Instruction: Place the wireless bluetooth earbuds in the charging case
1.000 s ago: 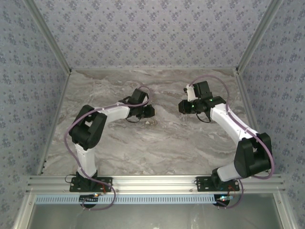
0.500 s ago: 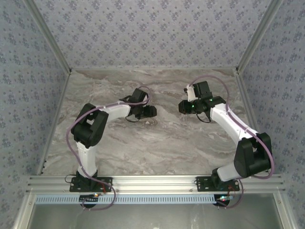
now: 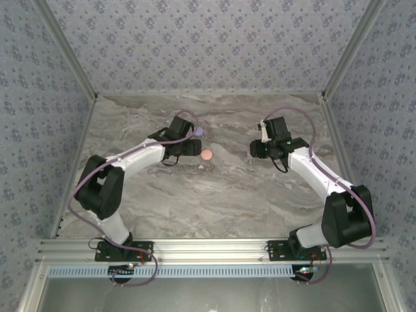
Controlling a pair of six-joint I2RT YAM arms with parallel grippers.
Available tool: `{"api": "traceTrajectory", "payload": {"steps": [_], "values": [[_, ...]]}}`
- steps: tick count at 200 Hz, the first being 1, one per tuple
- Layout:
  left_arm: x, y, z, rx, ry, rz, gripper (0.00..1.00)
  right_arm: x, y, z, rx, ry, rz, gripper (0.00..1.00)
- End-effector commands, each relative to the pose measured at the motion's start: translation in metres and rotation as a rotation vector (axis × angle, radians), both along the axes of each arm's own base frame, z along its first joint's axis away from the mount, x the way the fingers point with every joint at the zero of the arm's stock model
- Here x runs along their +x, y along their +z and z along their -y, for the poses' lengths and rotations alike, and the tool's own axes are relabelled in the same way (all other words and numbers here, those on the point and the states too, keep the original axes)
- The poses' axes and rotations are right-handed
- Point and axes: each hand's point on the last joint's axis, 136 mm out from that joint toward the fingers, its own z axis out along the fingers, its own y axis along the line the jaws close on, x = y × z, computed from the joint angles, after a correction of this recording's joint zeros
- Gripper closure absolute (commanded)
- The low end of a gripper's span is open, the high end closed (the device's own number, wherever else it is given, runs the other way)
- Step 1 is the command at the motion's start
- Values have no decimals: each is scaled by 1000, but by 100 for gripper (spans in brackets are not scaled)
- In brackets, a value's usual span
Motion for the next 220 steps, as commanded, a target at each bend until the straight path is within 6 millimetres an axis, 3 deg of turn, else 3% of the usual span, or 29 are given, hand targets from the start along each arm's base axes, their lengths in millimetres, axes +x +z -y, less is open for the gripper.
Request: {"api": "traceTrajectory", "payload": {"steps": [1, 53, 125, 178, 220], "values": [[2, 16, -45, 195, 57, 88, 21, 13, 14, 35, -147, -106, 109, 56], [4, 33, -106, 321, 160, 183, 19, 21, 12, 82, -332, -234, 210, 53], [6, 48, -186, 446, 300, 354, 15, 22, -11, 136, -376, -406, 271, 45], [-2, 30, -232, 479, 393, 397, 12, 19, -31, 159, -337, -489, 247, 32], [-5, 4, -247, 436, 406, 374, 8, 24, -39, 159, -265, -458, 271, 30]]}}
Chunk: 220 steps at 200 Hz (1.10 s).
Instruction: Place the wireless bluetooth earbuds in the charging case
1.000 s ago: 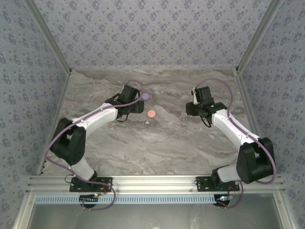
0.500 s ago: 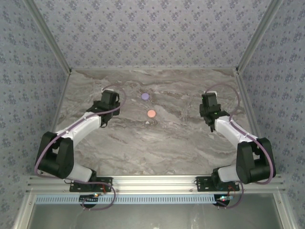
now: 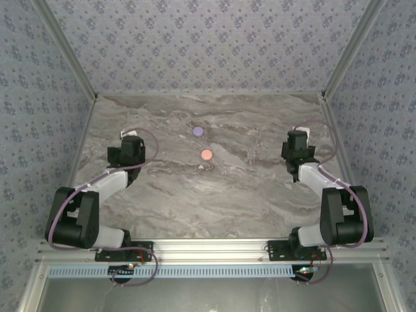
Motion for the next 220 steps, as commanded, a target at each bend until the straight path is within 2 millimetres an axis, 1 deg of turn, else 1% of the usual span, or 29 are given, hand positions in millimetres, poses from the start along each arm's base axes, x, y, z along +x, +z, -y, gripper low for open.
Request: {"api": "traceTrajectory", "payload": {"steps": [1, 12, 16, 21, 39, 48, 53, 85, 108, 115, 132, 202, 220], "values": [[10, 9, -6, -33, -6, 77, 8, 5, -4, -1, 52, 18, 46, 30], [10, 7, -8, -58, -7, 88, 5, 5, -8, -1, 73, 31, 52, 29], [10, 6, -8, -76, -15, 95, 4, 5, -8, -1, 80, 33, 57, 27], [11, 6, -8, -95, -29, 108, 1, 5, -10, 0, 90, 37, 58, 25], [11, 3, -5, -159, -87, 155, 1, 6, -13, -3, 140, 76, 83, 22], [11, 3, -3, -188, -113, 169, 1, 5, -16, -7, 156, 119, 97, 21], [11, 2, -1, -206, -134, 171, 1, 7, -12, -9, 159, 133, 124, 20], [15, 3, 9, -271, -207, 213, 1, 5, -7, -14, 157, 193, 193, 19], [15, 7, 11, -308, -240, 259, 1, 4, -2, -20, 168, 232, 240, 18], [14, 9, 12, -311, -254, 285, 1, 3, -2, -20, 170, 235, 246, 18], [12, 7, 12, -302, -274, 327, 1, 3, -1, -20, 175, 240, 252, 18], [17, -3, 18, -309, -311, 304, 1, 3, 0, -19, 167, 250, 268, 18], [18, -6, 19, -310, -316, 302, 1, 3, 2, -19, 146, 262, 305, 17]]}}
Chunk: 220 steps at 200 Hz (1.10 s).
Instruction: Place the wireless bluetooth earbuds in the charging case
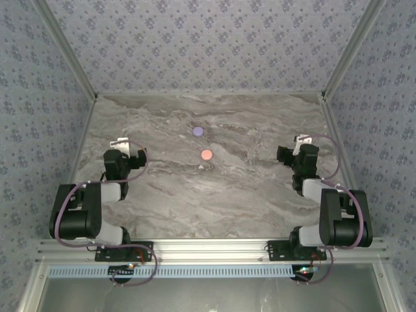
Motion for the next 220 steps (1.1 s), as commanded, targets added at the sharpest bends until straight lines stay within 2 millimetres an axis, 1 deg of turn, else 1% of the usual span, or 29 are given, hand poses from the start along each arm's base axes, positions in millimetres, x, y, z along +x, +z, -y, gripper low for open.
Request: {"api": "traceTrajectory", "payload": {"steps": [1, 36, 54, 59, 65, 77, 90, 94, 96, 98, 220], "values": [[5, 7, 4, 0, -31, 46, 1, 0, 7, 2, -32, 14, 67, 17], [7, 0, 4, 0, -33, 41, 1, 1, -2, 3, -25, 11, 68, 17], [11, -3, 3, 0, -26, 9, 1, 2, -13, 5, -27, -1, 63, 16], [13, -4, 1, 0, -18, 0, 1, 3, -17, 4, -27, 7, 62, 16], [15, -5, -2, -1, 1, -15, 1, 6, -16, 0, -33, 27, 73, 15], [16, -5, -6, -1, 29, -18, 1, 10, -18, -9, -63, 58, 29, 14], [16, -5, -6, 1, 27, -20, 1, 10, -19, -11, -78, 61, 26, 7], [15, -6, -6, -1, 28, -21, 1, 10, -19, -11, -77, 60, 28, 4], [15, -5, -6, -1, 28, -21, 1, 10, -19, -11, -77, 60, 30, 0], [15, -6, -6, 0, 28, -22, 1, 10, -19, -11, -77, 61, 31, 0], [15, -6, -6, 2, 29, -23, 1, 10, -19, -10, -64, 67, 25, 0]]}}
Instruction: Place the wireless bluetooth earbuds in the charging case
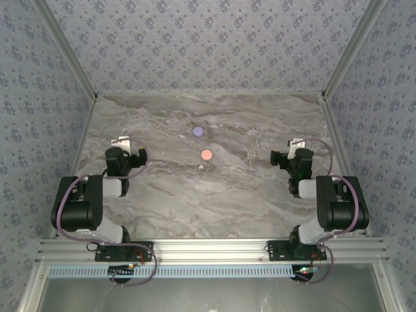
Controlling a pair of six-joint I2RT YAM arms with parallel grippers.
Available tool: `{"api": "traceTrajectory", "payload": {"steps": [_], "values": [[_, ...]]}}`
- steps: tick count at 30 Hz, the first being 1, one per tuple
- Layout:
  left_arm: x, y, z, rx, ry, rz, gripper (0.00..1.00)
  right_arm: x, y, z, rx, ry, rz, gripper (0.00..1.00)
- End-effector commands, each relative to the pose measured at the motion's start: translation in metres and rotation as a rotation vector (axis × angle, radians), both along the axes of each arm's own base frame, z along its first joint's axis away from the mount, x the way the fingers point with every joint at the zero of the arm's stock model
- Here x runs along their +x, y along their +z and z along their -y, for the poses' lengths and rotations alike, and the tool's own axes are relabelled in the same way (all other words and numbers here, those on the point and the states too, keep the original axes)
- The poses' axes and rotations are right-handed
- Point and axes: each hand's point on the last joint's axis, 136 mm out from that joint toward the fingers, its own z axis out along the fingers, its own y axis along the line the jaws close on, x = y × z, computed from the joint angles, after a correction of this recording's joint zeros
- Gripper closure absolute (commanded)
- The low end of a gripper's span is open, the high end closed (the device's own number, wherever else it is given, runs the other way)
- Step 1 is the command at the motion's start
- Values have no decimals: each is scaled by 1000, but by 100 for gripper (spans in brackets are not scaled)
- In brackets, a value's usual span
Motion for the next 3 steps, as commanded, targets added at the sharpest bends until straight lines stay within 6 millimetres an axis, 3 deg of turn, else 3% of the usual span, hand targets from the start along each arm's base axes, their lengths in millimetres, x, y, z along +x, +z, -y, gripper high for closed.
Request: {"api": "traceTrajectory", "payload": {"steps": [1, 3], "values": [[5, 5, -3, 0, 16, 12, 1, 8, 9, 2, -13, 2, 27, 0], [6, 6, -3, 1, 15, 13, 1, 8, 9, 2, -13, 3, 28, 0]]}}
